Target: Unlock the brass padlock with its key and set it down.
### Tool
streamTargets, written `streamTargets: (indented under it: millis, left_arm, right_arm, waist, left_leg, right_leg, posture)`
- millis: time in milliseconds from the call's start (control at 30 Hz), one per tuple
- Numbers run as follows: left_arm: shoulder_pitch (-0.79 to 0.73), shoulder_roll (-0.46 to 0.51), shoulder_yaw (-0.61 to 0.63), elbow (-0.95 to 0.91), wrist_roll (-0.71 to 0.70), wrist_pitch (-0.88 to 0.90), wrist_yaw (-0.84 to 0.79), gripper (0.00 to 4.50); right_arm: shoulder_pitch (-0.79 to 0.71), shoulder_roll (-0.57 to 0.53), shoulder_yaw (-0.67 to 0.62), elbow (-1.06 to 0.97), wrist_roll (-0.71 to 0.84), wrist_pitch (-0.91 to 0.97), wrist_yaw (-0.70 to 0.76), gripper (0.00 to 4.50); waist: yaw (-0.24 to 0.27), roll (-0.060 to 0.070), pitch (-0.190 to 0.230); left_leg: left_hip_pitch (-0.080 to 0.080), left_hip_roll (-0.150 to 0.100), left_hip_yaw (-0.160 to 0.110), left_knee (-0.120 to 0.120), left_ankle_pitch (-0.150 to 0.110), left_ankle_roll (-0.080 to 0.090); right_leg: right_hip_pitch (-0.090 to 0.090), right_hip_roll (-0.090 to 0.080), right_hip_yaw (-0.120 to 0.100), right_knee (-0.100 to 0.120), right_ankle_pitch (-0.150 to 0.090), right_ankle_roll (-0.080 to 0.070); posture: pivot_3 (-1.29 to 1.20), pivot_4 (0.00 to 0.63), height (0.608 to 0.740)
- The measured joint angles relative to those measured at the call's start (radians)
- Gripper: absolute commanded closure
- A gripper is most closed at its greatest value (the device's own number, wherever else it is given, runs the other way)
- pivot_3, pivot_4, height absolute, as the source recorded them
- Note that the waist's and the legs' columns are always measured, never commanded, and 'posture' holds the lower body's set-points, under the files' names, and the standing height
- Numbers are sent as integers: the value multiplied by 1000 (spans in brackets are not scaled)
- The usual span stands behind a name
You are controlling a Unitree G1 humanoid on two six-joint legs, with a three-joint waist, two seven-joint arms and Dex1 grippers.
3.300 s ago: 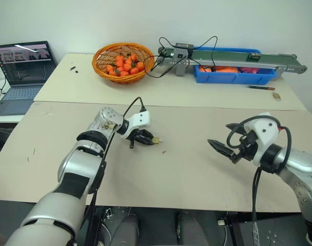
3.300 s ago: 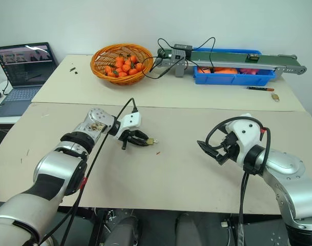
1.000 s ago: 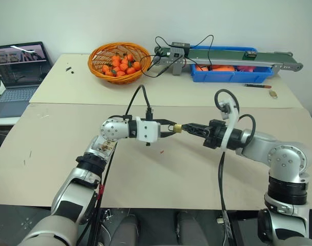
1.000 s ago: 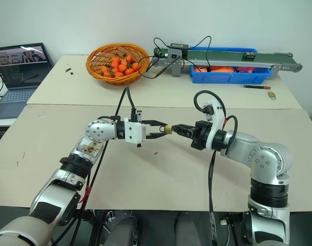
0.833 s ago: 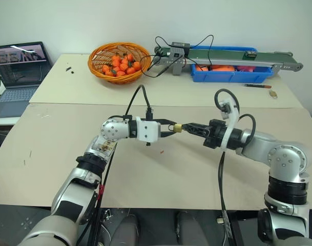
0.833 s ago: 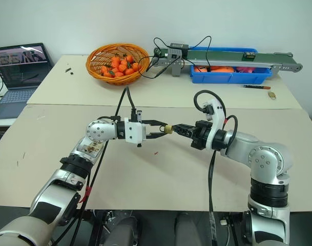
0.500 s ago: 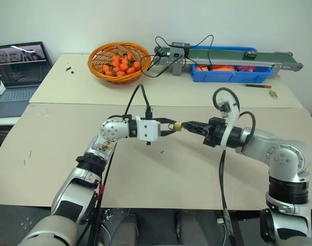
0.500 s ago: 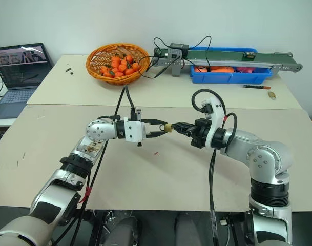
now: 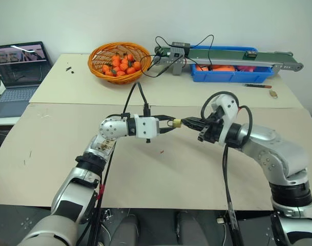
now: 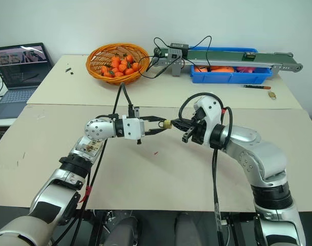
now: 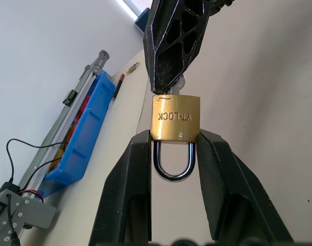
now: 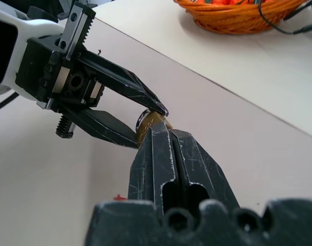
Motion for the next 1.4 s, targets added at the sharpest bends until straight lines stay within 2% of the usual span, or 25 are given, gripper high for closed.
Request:
streamTargets:
  millis: [467,533,633,733,867,1167,1400]
  left_arm:
    - [-7,-4,14,-2,-20,6,9,3659]
    - [-7,-4,14,-2,-20,6,9,3659]
    - [-7,-4,10,-2,-19,6,7,3659]
    - [-7,-4,2,-2,-18,6,2,3659]
    - [-7,-28,-37,-2,-7,6,-11,3659]
    - [-7,-19,-39,-2,-5,6,-10,3659]
    - [-7,-13,-39,-2,-5,5,-10,3659]
  right_arm:
    - [1,61,3,13,-118,-128,27,4483]
    - [1,72,-9,13,-94,-107,29,4483]
    - [-4,108,-72,14,7,22,-2,4483]
    - [-23,126,-108,13,82,117,-29,3687]
    - [-64,138,-122,-2,153,161,-48,2262]
    - [-63,94,-146,-7,196,206,-62,2262]
    - [1,1,-170,29,199,217,-12,2262]
  waist:
    - [2,0,0]
    - [1,0,0]
    - [1,0,0]
    - [1,0,0]
    - [2,0,0]
    - [1,0,0]
    - [3,0,0]
  left_leg:
    - [0,0,0,0,0,0]
    - [0,0,0,0,0,0]
    - [0,0,0,0,0,0]
    - [0,0,0,0,0,0]
    - [0,0,0,0,0,0]
    - [0,0,0,0,0,0]
    - [0,0,0,0,0,0]
  right_leg:
    - [0,0,0,0,0,0]
    - [0,0,0,0,0,0]
    - [0,0,0,0,0,-1]
    - [0,0,0,0,0,-1]
    - [0,0,0,0,0,-1]
    - [0,0,0,0,0,-1]
    - [0,0,0,0,0,0]
  posture:
    - [0,150,717]
    - [0,150,717]
    - [0,150,717]
    - [0,150,717]
    - [0,150,717]
    - [0,150,717]
    - [0,150,717]
